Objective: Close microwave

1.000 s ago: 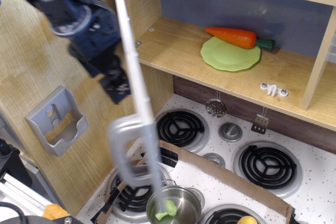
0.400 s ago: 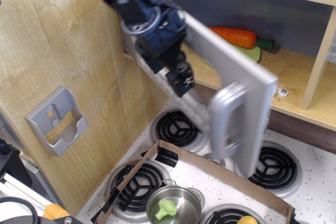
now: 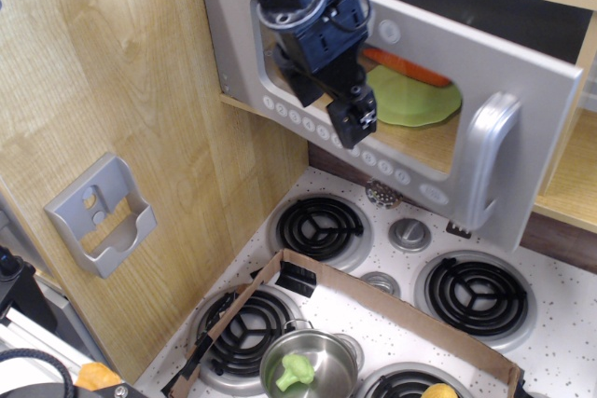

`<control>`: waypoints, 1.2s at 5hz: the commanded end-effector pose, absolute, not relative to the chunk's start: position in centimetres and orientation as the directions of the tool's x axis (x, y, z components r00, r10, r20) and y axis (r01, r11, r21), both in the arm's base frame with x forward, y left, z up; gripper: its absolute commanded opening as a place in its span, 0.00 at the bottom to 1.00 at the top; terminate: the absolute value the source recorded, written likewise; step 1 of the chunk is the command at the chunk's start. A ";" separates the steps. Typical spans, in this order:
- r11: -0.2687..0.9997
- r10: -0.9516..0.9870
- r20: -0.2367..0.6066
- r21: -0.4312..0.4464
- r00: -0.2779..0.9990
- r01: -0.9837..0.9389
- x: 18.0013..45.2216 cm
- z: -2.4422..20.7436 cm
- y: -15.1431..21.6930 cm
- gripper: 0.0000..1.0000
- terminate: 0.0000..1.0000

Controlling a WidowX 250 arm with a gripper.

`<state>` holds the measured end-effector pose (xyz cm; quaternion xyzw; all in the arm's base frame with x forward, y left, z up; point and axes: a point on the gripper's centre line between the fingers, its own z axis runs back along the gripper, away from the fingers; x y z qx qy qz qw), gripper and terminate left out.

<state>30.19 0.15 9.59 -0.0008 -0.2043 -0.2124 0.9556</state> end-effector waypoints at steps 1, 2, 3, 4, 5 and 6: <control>0.887 -0.441 0.485 0.106 0.755 0.450 32.3 12.0 -1.2 1.00 0.00; 0.893 -0.427 0.526 0.114 0.735 0.436 32.8 12.5 -1.8 1.00 0.00; 0.891 -0.424 0.559 0.118 0.713 0.438 33.2 12.8 -2.1 1.00 0.00; 0.881 -0.432 0.611 0.130 0.663 0.454 33.4 13.3 -2.6 1.00 0.00; 0.879 -0.429 0.655 0.143 0.622 0.456 33.7 13.5 -3.0 1.00 0.00; 0.876 -0.429 0.676 0.150 0.599 0.458 34.1 13.7 -3.3 1.00 0.00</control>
